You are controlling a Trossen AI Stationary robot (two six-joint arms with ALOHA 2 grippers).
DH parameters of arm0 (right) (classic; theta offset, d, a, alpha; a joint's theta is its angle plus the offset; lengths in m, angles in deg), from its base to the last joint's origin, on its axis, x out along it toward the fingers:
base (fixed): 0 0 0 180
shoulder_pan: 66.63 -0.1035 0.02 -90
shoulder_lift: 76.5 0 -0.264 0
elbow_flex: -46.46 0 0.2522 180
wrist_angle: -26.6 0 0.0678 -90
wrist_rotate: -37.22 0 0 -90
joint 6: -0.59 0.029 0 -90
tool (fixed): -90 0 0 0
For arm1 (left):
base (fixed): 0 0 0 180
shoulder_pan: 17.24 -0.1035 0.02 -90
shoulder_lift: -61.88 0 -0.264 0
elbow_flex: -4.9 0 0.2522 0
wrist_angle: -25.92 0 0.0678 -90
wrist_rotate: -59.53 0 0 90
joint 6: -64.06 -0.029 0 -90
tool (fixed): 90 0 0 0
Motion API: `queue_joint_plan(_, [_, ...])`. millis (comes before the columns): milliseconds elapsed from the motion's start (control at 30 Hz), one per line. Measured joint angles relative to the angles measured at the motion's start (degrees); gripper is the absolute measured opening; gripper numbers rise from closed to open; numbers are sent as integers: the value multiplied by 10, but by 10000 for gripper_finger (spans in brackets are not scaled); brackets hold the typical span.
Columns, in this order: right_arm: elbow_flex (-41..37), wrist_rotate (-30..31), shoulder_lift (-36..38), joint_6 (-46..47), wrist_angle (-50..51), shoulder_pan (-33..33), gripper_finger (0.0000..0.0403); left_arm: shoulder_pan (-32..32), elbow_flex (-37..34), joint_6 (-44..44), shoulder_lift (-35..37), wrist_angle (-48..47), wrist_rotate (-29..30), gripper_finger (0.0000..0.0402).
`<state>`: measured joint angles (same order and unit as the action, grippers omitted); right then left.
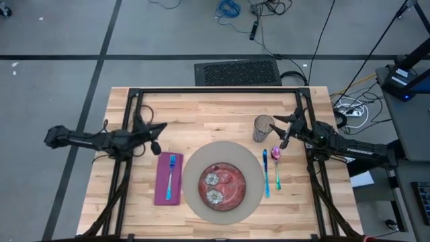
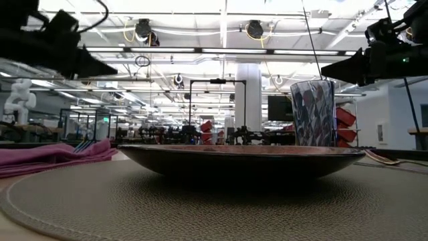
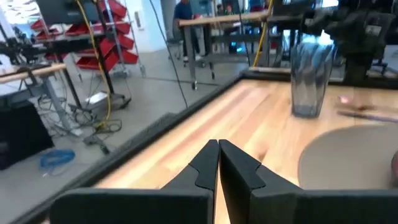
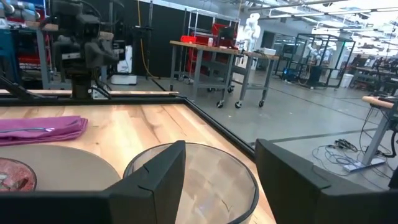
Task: Set table place
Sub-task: Return to Home Position
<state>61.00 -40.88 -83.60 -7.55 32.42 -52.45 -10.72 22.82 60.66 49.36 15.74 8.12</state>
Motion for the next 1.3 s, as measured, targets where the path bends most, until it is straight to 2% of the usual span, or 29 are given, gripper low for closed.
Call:
queue_joint_plan(133, [0, 0, 0, 0, 2, 0, 180, 34, -30, 11, -1, 15, 23, 0])
queue_joint_plan(333, [0, 2, 0, -8, 7, 0, 180, 55, -35, -48, 7, 34, 40, 0])
queue_joint_plan(867, [0, -1, 0, -19, 19, 0, 180, 55, -35, -46, 17, 29, 40, 0])
queue_joint_plan(1167, [0, -2, 0, 5, 23, 0, 180, 55, -35, -46, 17, 28, 40, 0])
queue_joint_plan(1300, [0, -2, 0, 48, 23, 0, 180, 55, -35, -45, 17, 28, 40, 0])
